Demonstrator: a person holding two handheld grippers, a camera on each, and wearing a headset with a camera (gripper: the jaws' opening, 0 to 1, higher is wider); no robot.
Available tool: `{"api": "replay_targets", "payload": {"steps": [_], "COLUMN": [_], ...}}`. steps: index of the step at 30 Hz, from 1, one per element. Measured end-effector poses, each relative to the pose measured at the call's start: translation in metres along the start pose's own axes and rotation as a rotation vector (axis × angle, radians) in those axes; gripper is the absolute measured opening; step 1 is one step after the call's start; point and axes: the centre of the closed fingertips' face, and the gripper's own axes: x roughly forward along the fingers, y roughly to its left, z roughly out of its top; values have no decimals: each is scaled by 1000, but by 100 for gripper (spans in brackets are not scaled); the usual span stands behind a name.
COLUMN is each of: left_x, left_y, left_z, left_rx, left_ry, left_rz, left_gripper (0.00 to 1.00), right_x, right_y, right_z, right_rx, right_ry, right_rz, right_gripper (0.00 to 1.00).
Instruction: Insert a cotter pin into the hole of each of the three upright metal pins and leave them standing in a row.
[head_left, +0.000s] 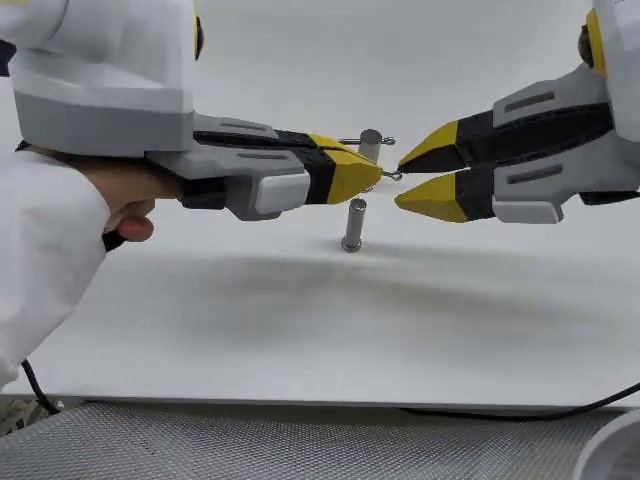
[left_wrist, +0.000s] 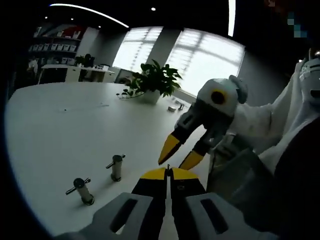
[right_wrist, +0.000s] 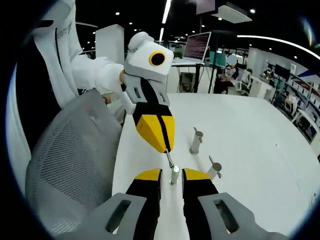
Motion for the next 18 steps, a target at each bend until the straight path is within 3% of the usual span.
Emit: {"api": "replay_targets", "payload": {"steps": [2, 4, 12, 18], "left_x": [-1, -1, -1, -1], "left_y": [-3, -5, -16, -15], "left_z": [-1, -1, -10, -18], "left_rx": [28, 46, 111, 213], "left_ry": [3, 3, 49, 101], "left_rz": [-9, -13, -45, -63], "left_gripper": [0, 0, 0, 0], "right_x": [0, 2, 5, 5], "right_y": [-1, 6, 26, 34], "right_z": [-1, 0, -2, -1], "right_rx": [0, 25, 34, 33], "right_ry": [1, 12, 14, 21], "right_rz": [1, 40, 85, 108], "right_gripper": [9, 6, 0, 0]}}
